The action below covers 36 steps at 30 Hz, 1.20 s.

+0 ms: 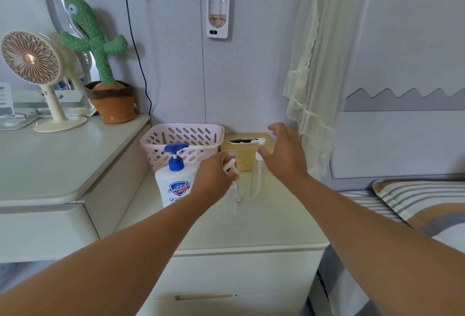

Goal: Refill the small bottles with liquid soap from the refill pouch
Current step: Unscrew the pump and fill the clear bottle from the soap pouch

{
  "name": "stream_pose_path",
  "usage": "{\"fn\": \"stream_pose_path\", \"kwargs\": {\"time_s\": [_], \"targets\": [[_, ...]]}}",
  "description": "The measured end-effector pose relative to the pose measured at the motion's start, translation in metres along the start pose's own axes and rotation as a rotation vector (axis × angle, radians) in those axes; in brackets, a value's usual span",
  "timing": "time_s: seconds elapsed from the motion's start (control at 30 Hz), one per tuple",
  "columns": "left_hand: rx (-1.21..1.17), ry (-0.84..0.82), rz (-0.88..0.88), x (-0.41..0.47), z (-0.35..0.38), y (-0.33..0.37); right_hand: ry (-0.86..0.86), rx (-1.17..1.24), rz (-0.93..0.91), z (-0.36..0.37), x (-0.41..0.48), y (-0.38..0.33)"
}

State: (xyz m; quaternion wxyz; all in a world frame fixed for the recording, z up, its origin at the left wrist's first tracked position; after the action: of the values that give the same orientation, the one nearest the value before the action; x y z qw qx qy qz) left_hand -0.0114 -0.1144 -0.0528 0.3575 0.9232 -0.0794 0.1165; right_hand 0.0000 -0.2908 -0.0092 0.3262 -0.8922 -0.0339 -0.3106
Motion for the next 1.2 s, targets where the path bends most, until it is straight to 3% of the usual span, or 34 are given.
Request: {"fn": "stream_pose_path", "kwargs": {"time_s": [0.07, 0.13, 0.3, 0.43, 0.57, 0.73, 0.8, 0.93, 1.03, 1.13, 1.2], "targets": [[-0.012, 0.023, 0.007, -0.004, -0.007, 0.005, 0.098, 0.054, -0.072, -0.016, -0.011, -0.012], [-0.032, 0.050, 0.019, -0.008, -0.015, 0.011, 0.090, 0.111, -0.144, -0.020, -0.024, -0.026], [-0.123, 0.142, 0.004, -0.017, -0.043, 0.023, -0.279, 0.227, -0.148, 0.007, -0.058, -0.049], [-0.272, 0.112, -0.032, -0.022, -0.056, 0.024, -0.386, 0.219, -0.092, 0.019, -0.070, -0.056], [-0.352, 0.001, -0.021, -0.036, -0.056, 0.026, -0.396, 0.342, 0.002, 0.016, -0.071, -0.063], [-0.402, -0.312, 0.006, -0.061, -0.043, 0.032, -0.462, 0.704, 0.280, 0.010, -0.074, -0.072], [-0.394, -0.378, 0.002, -0.066, -0.039, 0.028, -0.494, 0.737, 0.333, 0.009, -0.077, -0.078], [-0.148, -0.304, 0.078, -0.067, -0.053, 0.028, -0.348, 0.661, 0.399, -0.004, -0.068, -0.078], [0.104, -0.157, 0.155, -0.069, -0.067, 0.036, -0.215, 0.769, 0.499, -0.009, -0.062, -0.075], [0.195, -0.037, 0.155, -0.070, -0.077, 0.040, -0.181, 0.862, 0.615, -0.003, -0.065, -0.075], [0.165, -0.042, 0.117, -0.068, -0.078, 0.035, -0.189, 0.820, 0.613, 0.003, -0.064, -0.075]]}}
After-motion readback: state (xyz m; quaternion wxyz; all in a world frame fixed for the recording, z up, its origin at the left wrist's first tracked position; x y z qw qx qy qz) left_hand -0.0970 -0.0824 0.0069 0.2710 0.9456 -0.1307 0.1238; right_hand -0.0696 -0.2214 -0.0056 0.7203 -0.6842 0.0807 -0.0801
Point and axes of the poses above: each hand's wrist, its own x-axis towards the middle knuckle, its own z-axis out of the palm, y = z × x, the point moved 10 cm from there along x, towards the middle knuckle, and after that the axes turned 5 degrees about x, right-handed, at the moved point
